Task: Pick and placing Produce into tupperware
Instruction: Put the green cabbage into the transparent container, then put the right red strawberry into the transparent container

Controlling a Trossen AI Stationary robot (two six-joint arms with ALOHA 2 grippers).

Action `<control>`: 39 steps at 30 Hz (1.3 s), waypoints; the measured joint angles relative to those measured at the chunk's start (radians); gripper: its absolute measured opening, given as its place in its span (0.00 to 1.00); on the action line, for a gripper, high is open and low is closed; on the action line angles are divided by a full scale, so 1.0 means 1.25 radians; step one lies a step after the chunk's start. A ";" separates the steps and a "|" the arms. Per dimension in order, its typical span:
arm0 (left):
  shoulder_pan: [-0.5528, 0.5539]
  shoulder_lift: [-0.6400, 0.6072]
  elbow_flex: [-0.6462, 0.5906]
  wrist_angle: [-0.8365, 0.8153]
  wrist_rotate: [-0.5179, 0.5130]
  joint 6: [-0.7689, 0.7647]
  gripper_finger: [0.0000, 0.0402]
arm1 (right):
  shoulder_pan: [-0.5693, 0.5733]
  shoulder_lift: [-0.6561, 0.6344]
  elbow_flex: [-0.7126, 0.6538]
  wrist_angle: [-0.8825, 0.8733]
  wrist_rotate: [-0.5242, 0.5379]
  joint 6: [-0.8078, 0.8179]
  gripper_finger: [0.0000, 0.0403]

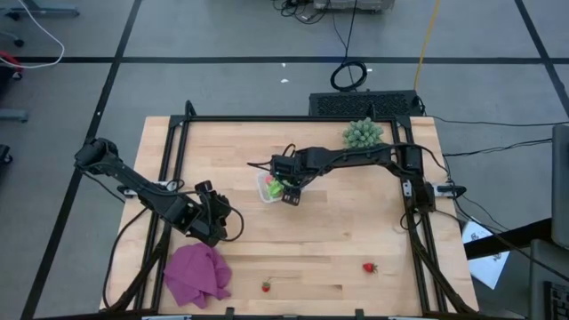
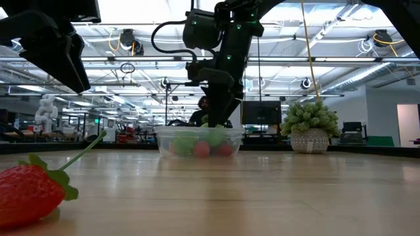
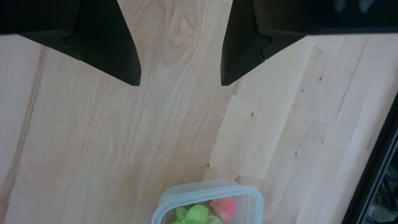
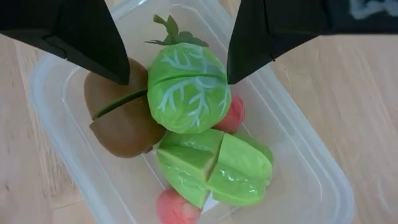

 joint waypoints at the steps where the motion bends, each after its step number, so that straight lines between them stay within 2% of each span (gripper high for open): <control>1: 0.000 0.000 0.000 0.000 0.000 0.000 0.57 | 0.000 -0.002 0.000 0.000 0.000 -0.003 0.65; 10: 0.000 -0.001 0.000 0.003 0.000 -0.004 0.57 | 0.007 -0.051 0.002 0.007 0.006 -0.007 0.65; 16: 0.000 0.000 0.000 0.003 0.002 -0.004 0.57 | 0.049 -0.131 0.002 -0.029 0.003 0.058 0.65; 20: 0.000 0.000 0.000 0.004 0.006 -0.006 0.57 | 0.119 -0.195 0.003 -0.143 -0.021 0.178 0.65; 27: 0.000 0.000 0.000 0.004 0.007 -0.007 0.57 | 0.316 -0.257 0.003 -0.312 -0.042 0.533 0.65; 34: 0.000 0.000 0.000 0.010 0.008 -0.010 0.57 | 0.492 -0.240 0.003 -0.324 -0.037 0.786 0.65; 39: 0.000 0.000 0.000 0.010 0.015 -0.010 0.57 | 0.566 -0.216 0.003 -0.324 -0.021 0.841 0.65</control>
